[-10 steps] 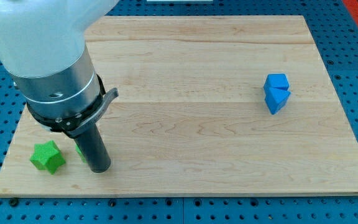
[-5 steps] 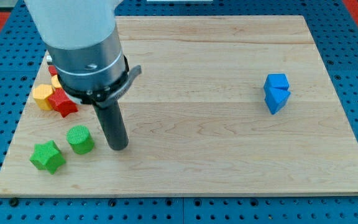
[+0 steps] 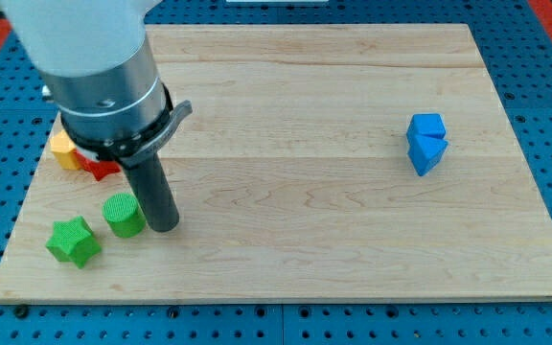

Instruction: Move the green circle towards the green star

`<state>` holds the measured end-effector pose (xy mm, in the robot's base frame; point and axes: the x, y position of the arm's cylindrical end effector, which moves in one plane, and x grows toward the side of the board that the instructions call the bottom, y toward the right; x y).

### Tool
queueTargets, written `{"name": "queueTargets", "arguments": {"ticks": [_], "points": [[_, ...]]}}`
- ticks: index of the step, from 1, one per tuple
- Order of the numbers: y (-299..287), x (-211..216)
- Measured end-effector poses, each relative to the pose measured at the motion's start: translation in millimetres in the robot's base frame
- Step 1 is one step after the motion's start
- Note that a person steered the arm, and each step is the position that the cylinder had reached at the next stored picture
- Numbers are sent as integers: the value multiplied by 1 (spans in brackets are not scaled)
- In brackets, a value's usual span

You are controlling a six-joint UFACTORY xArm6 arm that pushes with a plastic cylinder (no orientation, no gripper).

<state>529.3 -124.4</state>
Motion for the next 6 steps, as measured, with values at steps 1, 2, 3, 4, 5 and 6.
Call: {"name": "queueTargets", "arguments": {"ticks": [1,2,3,4,5,6], "points": [[-16,-20],[-29,-27],[-29,-18],[-1,-20],[83,-11],[234,-2]]}}
